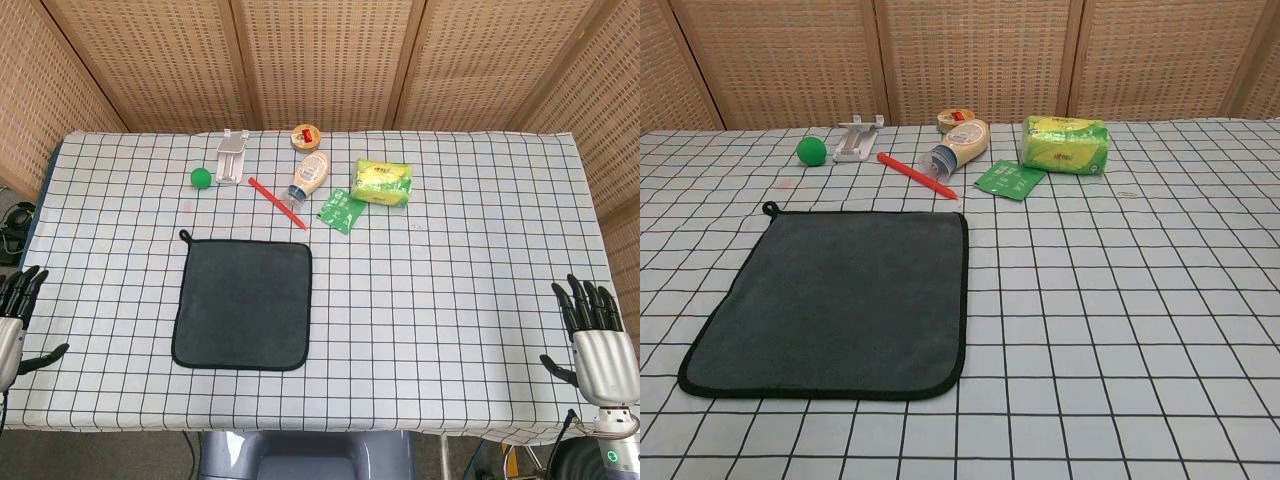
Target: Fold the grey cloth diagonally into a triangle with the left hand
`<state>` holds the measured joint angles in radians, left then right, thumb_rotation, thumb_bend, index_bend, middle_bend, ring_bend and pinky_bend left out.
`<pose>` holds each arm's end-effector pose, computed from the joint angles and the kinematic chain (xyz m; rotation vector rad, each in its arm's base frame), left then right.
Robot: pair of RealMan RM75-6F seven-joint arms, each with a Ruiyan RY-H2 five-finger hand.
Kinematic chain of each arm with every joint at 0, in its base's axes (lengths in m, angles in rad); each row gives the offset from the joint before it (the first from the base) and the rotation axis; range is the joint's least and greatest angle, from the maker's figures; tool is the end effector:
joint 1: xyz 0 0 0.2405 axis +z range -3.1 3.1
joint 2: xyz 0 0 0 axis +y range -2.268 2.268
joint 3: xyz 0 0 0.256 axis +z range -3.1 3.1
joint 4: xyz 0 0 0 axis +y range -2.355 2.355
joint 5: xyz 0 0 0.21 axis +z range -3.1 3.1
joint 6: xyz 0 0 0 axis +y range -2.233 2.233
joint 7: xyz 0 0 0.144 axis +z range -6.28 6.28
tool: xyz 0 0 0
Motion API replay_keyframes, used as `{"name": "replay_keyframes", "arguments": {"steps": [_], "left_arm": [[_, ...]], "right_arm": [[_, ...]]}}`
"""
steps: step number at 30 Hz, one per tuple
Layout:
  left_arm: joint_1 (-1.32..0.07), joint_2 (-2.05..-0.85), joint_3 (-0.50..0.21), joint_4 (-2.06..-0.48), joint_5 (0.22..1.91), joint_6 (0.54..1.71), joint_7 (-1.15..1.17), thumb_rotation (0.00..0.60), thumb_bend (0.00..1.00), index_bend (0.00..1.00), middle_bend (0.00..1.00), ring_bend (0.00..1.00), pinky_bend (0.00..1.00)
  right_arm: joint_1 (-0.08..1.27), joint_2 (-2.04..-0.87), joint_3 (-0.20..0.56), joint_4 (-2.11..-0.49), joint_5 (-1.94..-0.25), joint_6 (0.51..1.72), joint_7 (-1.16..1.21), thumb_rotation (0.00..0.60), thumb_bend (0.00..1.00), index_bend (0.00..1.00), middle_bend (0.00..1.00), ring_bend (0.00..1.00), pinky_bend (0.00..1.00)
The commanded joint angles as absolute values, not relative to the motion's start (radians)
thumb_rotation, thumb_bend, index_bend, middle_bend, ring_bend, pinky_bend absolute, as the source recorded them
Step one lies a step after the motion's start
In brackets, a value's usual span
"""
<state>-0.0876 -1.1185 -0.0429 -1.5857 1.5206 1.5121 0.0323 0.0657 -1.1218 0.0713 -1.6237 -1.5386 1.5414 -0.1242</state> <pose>-0.3119 0.1808 0.1633 -1.4080 -0.8323 -0.8884 -0.3018 -0.1790 0.1655 1.3946 -0.7589 0.8776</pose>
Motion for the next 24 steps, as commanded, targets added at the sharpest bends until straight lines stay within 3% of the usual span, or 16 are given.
{"name": "replay_keyframes", "arguments": {"steps": [1, 8, 14, 17, 21, 24], "left_arm": [[-0.089, -1.118, -0.04, -1.589, 1.517, 1.506, 0.039, 0.6, 0.0, 0.0, 0.0, 0.0, 0.0], [-0.112, -1.135, -0.031, -1.586, 1.521, 1.458, 0.038, 0.6, 0.0, 0.0, 0.0, 0.0, 0.0], [-0.227, -1.131, -0.078, -1.648, 1.509, 1.32, 0.092, 0.6, 0.02, 0.0, 0.0, 0.0, 0.0], [-0.313, -1.124, -0.129, -1.695, 1.465, 1.217, 0.143, 0.6, 0.13, 0.01, 0.0, 0.0, 0.0], [-0.471, -1.146, -0.212, -1.711, 1.365, 1.034, 0.233, 0.6, 0.3, 0.18, 0.0, 0.0, 0.0], [-0.672, -1.278, -0.297, -1.585, 1.248, 0.841, 0.294, 0.6, 0.42, 0.29, 0.0, 0.0, 0.0]], "right_arm": [[0.066, -1.122, 0.071, -1.624, -1.539, 1.542, -0.123, 0.6, 0.0, 0.05, 0.0, 0.0, 0.0], [0.066, -1.114, 0.067, -1.626, -1.551, 1.543, -0.117, 0.6, 0.0, 0.06, 0.0, 0.0, 0.0], [0.069, -1.111, 0.07, -1.627, -1.541, 1.532, -0.113, 0.6, 0.0, 0.08, 0.0, 0.0, 0.0], [0.074, -1.11, 0.072, -1.626, -1.528, 1.515, -0.109, 0.6, 0.0, 0.08, 0.0, 0.0, 0.0], [0.08, -1.109, 0.079, -1.623, -1.504, 1.497, -0.103, 0.6, 0.0, 0.08, 0.0, 0.0, 0.0], [0.082, -1.109, 0.092, -1.617, -1.476, 1.49, -0.109, 0.6, 0.0, 0.08, 0.0, 0.0, 0.0]]}}
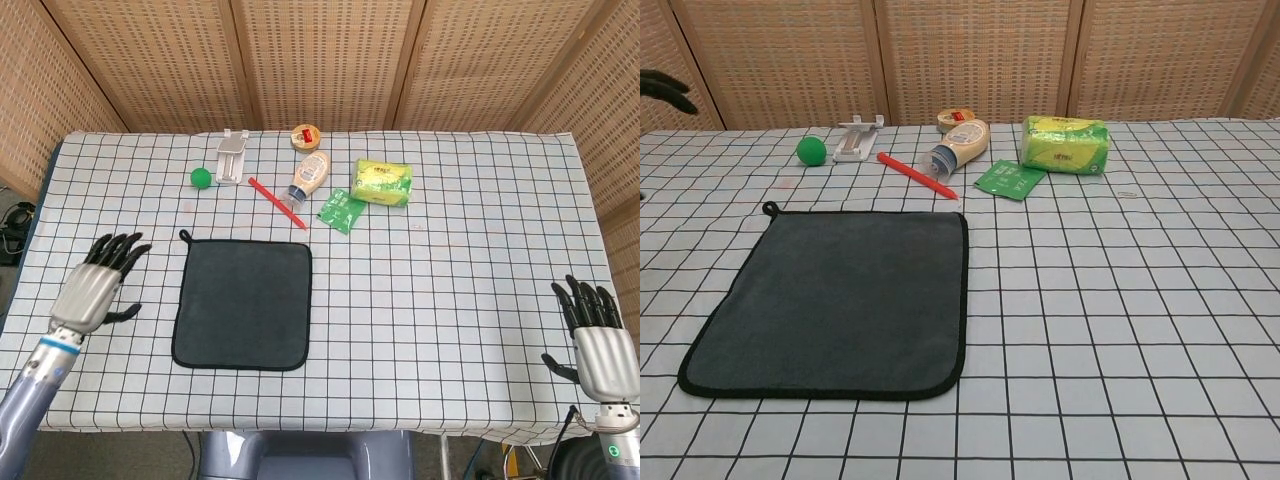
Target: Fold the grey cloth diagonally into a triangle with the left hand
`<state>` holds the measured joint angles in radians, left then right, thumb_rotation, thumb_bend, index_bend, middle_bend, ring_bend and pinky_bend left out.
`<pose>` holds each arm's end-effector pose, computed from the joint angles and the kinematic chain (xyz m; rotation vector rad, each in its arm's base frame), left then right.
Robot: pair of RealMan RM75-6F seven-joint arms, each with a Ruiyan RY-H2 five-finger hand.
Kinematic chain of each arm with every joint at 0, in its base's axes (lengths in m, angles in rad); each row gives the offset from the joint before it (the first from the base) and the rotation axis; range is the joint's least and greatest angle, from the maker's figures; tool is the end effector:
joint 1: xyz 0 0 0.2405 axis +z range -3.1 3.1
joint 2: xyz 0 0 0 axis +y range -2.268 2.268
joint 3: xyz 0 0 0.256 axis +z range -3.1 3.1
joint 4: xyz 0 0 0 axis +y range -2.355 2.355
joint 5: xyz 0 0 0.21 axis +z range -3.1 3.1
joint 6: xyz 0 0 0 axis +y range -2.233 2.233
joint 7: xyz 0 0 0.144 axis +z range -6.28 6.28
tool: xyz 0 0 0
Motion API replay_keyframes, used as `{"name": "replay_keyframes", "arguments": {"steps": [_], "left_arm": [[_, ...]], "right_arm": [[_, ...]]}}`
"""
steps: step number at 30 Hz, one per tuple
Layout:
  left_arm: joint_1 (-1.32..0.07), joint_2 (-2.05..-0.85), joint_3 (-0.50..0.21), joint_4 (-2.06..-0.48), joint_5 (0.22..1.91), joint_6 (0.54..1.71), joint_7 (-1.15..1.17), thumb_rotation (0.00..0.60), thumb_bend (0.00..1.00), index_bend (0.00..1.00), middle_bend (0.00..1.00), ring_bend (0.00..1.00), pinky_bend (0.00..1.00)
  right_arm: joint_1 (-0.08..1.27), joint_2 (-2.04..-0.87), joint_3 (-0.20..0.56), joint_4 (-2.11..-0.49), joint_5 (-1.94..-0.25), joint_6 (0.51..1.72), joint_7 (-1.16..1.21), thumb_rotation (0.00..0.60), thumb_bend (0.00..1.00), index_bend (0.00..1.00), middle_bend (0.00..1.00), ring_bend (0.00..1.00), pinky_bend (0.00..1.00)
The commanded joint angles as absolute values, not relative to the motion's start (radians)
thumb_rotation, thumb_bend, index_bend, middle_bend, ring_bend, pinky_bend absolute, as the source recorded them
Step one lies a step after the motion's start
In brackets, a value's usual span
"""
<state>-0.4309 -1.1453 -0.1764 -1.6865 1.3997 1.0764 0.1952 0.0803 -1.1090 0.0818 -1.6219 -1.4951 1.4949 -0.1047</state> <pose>-0.2260 0.2931 0.1116 -1.7444 -0.8292 -0.8871 -0.3079 -0.1861 0.1675 1.3869 -0.7988 0.8506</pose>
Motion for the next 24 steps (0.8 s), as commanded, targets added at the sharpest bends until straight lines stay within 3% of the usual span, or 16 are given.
{"name": "replay_keyframes", "arguments": {"steps": [1, 13, 24], "left_arm": [[-0.707, -1.31, -0.308, -1.544, 1.216, 0.811, 0.303, 0.6, 0.45, 0.31, 0.0, 0.0, 0.0], [-0.985, -1.591, -0.299, -1.173, 1.044, 0.591, 0.369, 0.6, 0.47, 0.35, 0.0, 0.0, 0.0], [-1.099, -1.768, -0.279, -0.936, 1.091, 0.544, 0.289, 0.6, 0.47, 0.37, 0.0, 0.0, 0.0]], "right_arm": [[0.083, -1.11, 0.094, -1.616, -1.47, 1.488, -0.111, 0.6, 0.0, 0.09, 0.0, 0.0, 0.0], [0.089, -1.109, 0.114, -1.606, -1.415, 1.468, -0.12, 0.6, 0.0, 0.1, 0.0, 0.0, 0.0], [0.094, -1.117, 0.122, -1.58, -1.405, 1.462, -0.098, 0.6, 0.0, 0.09, 0.0, 0.0, 0.0]]}}
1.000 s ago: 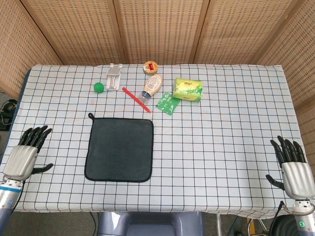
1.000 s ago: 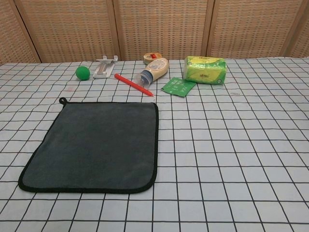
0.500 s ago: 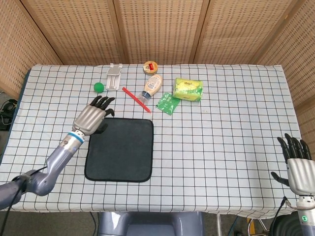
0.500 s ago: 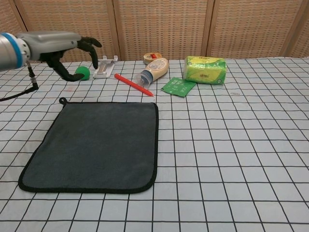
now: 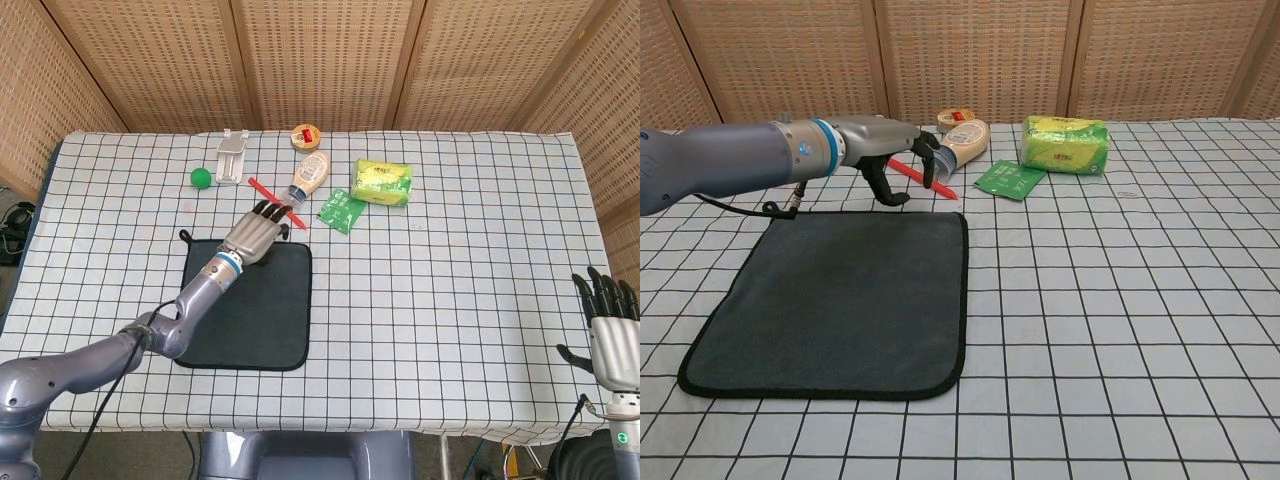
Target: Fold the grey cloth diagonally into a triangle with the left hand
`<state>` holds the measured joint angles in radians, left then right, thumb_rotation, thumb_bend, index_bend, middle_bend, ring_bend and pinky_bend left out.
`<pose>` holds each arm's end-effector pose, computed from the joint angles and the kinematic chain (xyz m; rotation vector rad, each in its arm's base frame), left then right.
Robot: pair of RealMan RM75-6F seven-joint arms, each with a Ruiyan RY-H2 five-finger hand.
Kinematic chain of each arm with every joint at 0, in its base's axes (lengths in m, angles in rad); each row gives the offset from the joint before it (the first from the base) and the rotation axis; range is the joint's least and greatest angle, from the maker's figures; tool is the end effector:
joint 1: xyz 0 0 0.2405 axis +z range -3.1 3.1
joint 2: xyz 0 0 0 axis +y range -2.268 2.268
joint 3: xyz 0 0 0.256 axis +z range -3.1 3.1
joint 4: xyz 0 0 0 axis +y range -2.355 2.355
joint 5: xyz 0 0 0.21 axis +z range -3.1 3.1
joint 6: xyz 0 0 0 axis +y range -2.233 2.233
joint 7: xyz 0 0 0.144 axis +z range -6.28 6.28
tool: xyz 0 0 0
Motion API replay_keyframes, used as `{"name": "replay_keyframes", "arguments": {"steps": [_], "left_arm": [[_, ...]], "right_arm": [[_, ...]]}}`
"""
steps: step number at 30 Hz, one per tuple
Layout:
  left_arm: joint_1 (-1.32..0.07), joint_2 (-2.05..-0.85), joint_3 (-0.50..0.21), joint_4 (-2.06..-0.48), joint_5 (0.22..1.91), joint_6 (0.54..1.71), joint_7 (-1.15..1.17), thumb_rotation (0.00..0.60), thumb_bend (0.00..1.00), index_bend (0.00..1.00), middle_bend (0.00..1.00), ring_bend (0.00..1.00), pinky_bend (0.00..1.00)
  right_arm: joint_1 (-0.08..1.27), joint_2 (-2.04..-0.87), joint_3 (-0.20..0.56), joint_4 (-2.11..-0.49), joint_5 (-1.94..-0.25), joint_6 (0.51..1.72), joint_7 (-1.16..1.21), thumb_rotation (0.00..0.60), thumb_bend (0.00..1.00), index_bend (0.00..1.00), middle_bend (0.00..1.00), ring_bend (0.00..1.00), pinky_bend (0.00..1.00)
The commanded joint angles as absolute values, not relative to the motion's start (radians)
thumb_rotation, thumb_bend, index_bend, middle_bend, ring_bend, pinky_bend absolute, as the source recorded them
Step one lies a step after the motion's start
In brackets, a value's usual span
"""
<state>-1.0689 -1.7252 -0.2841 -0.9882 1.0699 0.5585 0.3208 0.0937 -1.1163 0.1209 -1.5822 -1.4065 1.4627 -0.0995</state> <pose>-0.0867 0.4414 -0.0571 -2.0661 -0.7753 -0.7471 -0.3225 -0.1985 0.1760 1.3171 -0.8081 0.8053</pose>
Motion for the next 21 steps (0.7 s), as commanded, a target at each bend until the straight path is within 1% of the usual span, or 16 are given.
{"name": "replay_keyframes", "arguments": {"steps": [1, 7, 15, 21], "left_arm": [[-1.108, -1.784, -0.278, -0.912, 1.097, 0.54, 0.278, 0.6, 0.47, 0.38, 0.0, 0.0, 0.0], [-1.176, -1.884, -0.274, -0.74, 1.109, 0.49, 0.244, 0.6, 0.47, 0.37, 0.0, 0.0, 0.0], [-1.216, -1.956, -0.275, -0.617, 1.121, 0.451, 0.182, 0.6, 0.47, 0.36, 0.0, 0.0, 0.0], [-1.231, -1.992, -0.271, -0.554, 1.132, 0.433, 0.149, 0.6, 0.47, 0.38, 0.0, 0.0, 0.0]], "right_arm": [[0.094, -1.117, 0.123, -1.578, -1.403, 1.461, -0.098, 0.6, 0.0, 0.09, 0.0, 0.0, 0.0], [0.095, -1.115, 0.131, -1.571, -1.386, 1.458, -0.089, 0.6, 0.0, 0.09, 0.0, 0.0, 0.0], [0.096, -1.111, 0.135, -1.568, -1.378, 1.454, -0.076, 0.6, 0.0, 0.09, 0.0, 0.0, 0.0], [0.096, -1.108, 0.137, -1.568, -1.374, 1.453, -0.071, 0.6, 0.0, 0.09, 0.0, 0.0, 0.0]]}}
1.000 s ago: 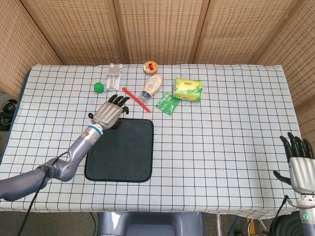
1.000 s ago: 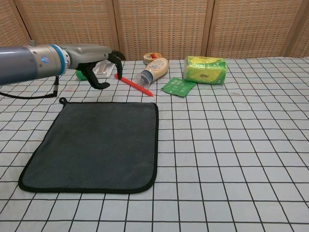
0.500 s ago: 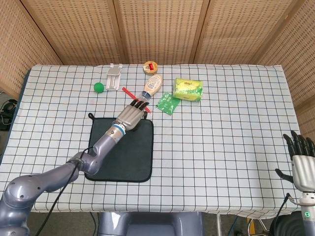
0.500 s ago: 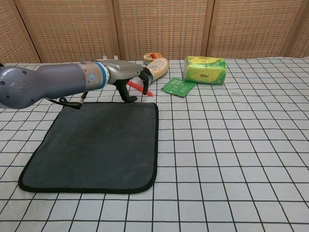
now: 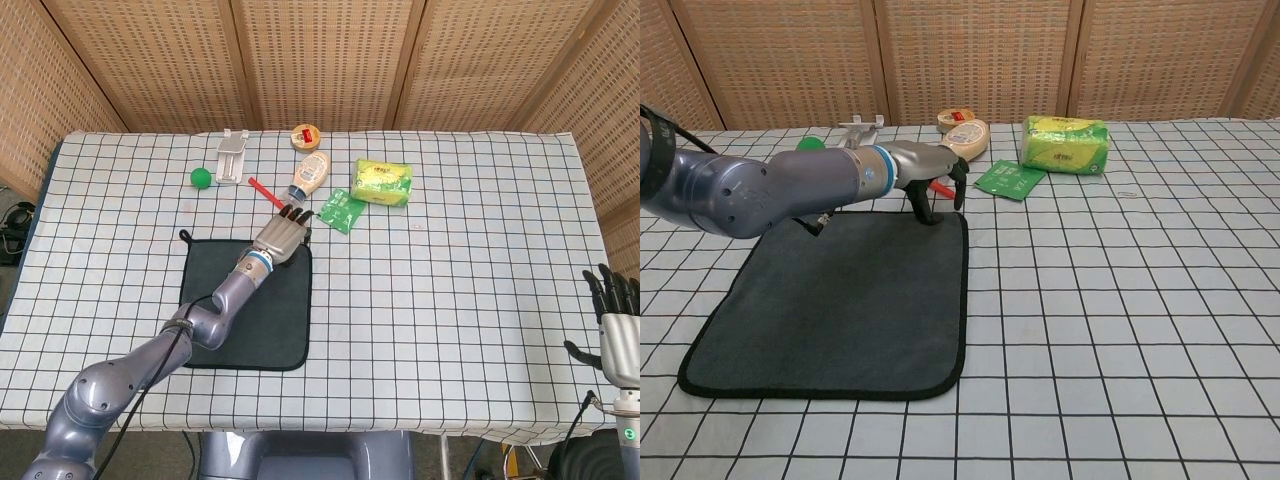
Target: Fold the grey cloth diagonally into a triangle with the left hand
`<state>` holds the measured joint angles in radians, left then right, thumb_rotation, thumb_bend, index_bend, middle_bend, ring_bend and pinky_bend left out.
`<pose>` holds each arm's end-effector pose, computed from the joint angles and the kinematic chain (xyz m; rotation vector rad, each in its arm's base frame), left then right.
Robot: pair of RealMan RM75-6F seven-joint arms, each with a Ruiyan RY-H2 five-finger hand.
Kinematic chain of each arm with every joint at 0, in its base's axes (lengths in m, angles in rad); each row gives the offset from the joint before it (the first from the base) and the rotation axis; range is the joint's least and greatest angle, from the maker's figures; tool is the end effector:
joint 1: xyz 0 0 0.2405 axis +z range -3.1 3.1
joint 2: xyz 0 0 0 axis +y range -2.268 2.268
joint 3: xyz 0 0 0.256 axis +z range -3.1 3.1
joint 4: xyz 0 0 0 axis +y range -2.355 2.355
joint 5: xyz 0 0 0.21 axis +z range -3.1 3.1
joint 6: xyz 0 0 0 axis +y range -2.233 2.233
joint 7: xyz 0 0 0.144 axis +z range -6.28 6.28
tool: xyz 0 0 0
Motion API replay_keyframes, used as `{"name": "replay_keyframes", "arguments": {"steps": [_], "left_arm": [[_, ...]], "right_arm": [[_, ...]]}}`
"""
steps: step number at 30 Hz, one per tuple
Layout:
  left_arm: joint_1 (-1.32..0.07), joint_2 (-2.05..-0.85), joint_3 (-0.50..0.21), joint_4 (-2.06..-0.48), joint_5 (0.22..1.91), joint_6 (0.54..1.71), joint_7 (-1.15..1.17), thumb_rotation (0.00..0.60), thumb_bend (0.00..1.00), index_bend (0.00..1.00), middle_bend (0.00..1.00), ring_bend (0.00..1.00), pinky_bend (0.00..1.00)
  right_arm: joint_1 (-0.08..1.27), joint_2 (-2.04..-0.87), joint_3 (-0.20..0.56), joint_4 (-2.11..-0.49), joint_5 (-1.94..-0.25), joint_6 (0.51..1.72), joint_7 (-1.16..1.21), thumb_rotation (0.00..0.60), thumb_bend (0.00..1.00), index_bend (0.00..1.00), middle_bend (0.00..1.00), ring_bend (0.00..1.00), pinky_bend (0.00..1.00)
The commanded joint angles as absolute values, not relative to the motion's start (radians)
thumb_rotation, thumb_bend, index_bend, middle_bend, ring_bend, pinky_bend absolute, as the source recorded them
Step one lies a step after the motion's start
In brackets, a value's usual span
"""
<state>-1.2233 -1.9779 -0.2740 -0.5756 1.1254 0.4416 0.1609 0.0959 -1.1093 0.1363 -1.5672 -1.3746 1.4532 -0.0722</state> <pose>-0.0630 0.4603 -0.1098 -2.0831 -0.7853 -0.6808 -0.3286 -0.2022 0.1832 1.2813 -0.8204 0.8039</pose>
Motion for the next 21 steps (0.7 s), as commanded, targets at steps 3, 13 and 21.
{"name": "replay_keyframes", "arguments": {"steps": [3, 13, 21], "left_arm": [[-1.235, -2.007, -0.27, -0.53, 1.138, 0.427, 0.131, 0.6, 0.47, 0.39, 0.0, 0.0, 0.0], [-1.243, -2.033, -0.264, -0.494, 1.162, 0.434, 0.097, 0.6, 0.47, 0.55, 0.0, 0.0, 0.0], [-1.243, -2.026, -0.264, -0.505, 1.175, 0.461, 0.097, 0.6, 0.49, 0.56, 0.0, 0.0, 0.0]], "right_arm": [[0.095, -1.106, 0.139, -1.568, -1.373, 1.455, -0.068, 0.6, 0.0, 0.09, 0.0, 0.0, 0.0], [0.095, -1.101, 0.14, -1.568, -1.371, 1.455, -0.056, 0.6, 0.0, 0.09, 0.0, 0.0, 0.0], [0.093, -1.097, 0.141, -1.57, -1.372, 1.459, -0.046, 0.6, 0.0, 0.09, 0.0, 0.0, 0.0]]}}
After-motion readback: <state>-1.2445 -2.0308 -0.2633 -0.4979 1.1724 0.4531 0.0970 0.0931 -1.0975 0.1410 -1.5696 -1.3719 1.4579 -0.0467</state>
